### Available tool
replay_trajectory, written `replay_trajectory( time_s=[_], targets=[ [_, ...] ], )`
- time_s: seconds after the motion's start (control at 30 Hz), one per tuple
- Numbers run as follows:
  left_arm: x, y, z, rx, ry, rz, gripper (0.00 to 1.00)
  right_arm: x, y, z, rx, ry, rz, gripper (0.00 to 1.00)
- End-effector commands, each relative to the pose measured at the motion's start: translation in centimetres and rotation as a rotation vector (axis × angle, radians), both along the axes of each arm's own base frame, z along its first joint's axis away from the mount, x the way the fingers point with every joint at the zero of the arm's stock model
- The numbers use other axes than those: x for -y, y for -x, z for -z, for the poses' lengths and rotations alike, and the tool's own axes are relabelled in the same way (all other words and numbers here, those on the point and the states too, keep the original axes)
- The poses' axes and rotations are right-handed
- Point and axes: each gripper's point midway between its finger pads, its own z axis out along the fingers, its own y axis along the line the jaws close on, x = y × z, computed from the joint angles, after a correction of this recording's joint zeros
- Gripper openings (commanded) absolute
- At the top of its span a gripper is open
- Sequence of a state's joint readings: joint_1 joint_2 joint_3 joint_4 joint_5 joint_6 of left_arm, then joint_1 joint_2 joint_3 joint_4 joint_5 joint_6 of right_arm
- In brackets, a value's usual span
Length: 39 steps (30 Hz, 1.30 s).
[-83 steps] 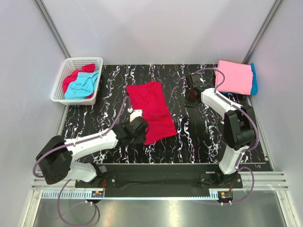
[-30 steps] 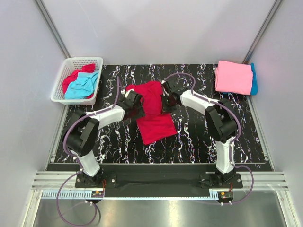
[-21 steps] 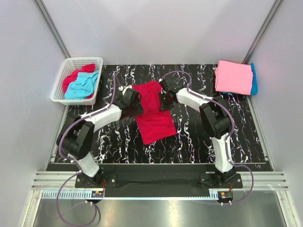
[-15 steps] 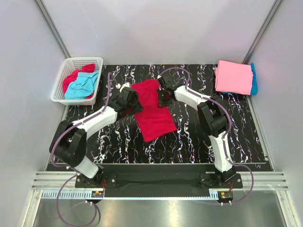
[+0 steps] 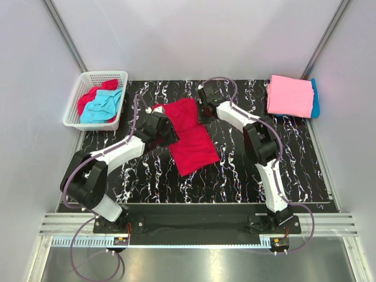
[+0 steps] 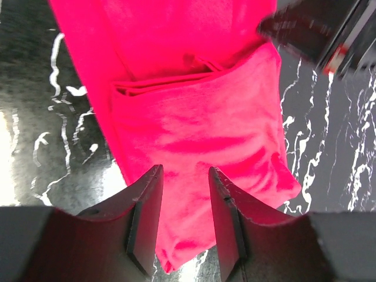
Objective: Fold and stack the t-shirts
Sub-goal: Fold the tshirt
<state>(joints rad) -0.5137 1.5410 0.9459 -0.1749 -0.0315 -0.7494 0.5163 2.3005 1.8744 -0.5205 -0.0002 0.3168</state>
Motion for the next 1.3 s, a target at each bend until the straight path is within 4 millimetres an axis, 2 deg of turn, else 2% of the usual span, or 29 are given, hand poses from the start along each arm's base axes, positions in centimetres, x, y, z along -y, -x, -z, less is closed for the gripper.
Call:
replay_trajectory(
  time_s=[0.0,0.1,0.13,0.17,0.2,0.23,0.27,0.3,0.33,0.37,0.4,0.43,0.47,0.5,0.53,0.57,0.6,0.63,0.67,0.73,0.8,0.83,0.87,0.97,1.13,1.27],
  targets=[
    [1.4,-0.4,-0.7,0.041,0.051,0.060,0.41,1.4,-3.5,-2.7,0.087,-0.024,0.075,0.21],
    [1.8,0.2,-1.3,0.050,0.062,0.095,0.41,3.7,-4.8,-4.3,0.149,0.024,0.142,0.24],
    [1.8,0.4,-1.3,0.044,0.063,0.104,0.41,4.4,-5.0,-5.4,0.173,0.033,0.160,0.28],
    [1.9,0.7,-1.3,0.040,0.067,0.111,0.41,5.4,-4.8,-5.2,0.173,0.062,0.183,0.33],
    [2.1,1.2,-1.4,0.025,0.078,0.126,0.41,6.4,-4.6,-5.3,0.175,0.082,0.199,0.46],
    [2.2,1.6,-1.4,0.017,0.086,0.134,0.41,7.1,-4.3,-6.9,0.202,0.086,0.212,0.48],
    [2.2,2.3,-1.1,0.005,0.090,0.145,0.41,8.0,-2.9,-5.7,0.167,0.115,0.208,0.52],
    [2.5,3.1,-0.9,-0.006,0.096,0.163,0.41,8.4,-2.1,-5.7,0.164,0.122,0.199,0.56],
    [2.5,3.7,-1.3,-0.005,0.110,0.166,0.41,8.6,-1.1,-7.3,0.178,0.098,0.193,0.62],
    [2.4,4.9,-0.4,-0.034,0.108,0.173,0.42,9.3,1.0,-5.3,0.126,0.121,0.180,0.64],
    [2.5,5.5,-0.3,-0.046,0.116,0.180,0.42,9.5,1.9,-5.3,0.118,0.111,0.180,0.64],
    [2.5,6.1,-0.7,-0.049,0.139,0.173,0.42,9.7,3.0,-6.6,0.132,0.088,0.179,0.64],
    [2.2,7.1,0.1,-0.072,0.140,0.169,0.42,10.2,5.0,-5.1,0.082,0.092,0.170,0.58],
    [2.4,8.0,0.2,-0.088,0.153,0.180,0.42,10.3,5.8,-6.7,0.108,0.058,0.173,0.55],
    [2.4,8.5,0.3,-0.108,0.174,0.164,0.42,10.1,7.0,-6.6,0.088,0.029,0.151,0.53],
    [2.2,9.5,0.5,-0.122,0.189,0.161,0.42,10.3,8.7,-5.6,0.054,0.025,0.141,0.47],
    [2.2,10.2,0.6,-0.140,0.207,0.159,0.42,10.3,9.4,-6.9,0.070,-0.014,0.143,0.46],
    [2.2,10.7,0.6,-0.164,0.239,0.131,0.43,9.8,10.4,-7.1,0.053,-0.055,0.120,0.45],
    [1.9,11.6,0.9,-0.178,0.249,0.121,0.43,9.7,11.8,-6.3,0.021,-0.072,0.101,0.45],
    [1.8,12.3,1.1,-0.204,0.283,0.080,0.43,8.8,13.3,-7.3,0.015,-0.142,0.058,0.45],
    [1.2,13.4,2.2,-0.221,0.302,0.036,0.44,8.3,15.4,-6.4,-0.025,-0.186,0.007,0.46],
    [1.5,13.1,1.7,-0.204,0.324,0.029,0.44,7.9,15.4,-6.8,-0.018,-0.210,-0.012,0.46],
    [1.3,13.7,2.4,-0.214,0.327,0.016,0.44,7.9,16.2,-5.9,-0.043,-0.214,-0.026,0.47],
    [1.7,14.0,3.0,-0.201,0.349,-0.024,0.45,8.0,17.4,-4.1,-0.075,-0.218,-0.044,0.47],
    [1.9,14.0,4.9,-0.202,0.362,-0.100,0.45,7.7,18.3,-2.8,-0.076,-0.255,-0.071,0.48],
    [2.7,13.4,5.5,-0.171,0.352,-0.131,0.45,7.1,18.0,-2.6,-0.057,-0.280,-0.093,0.48]
  ],
)
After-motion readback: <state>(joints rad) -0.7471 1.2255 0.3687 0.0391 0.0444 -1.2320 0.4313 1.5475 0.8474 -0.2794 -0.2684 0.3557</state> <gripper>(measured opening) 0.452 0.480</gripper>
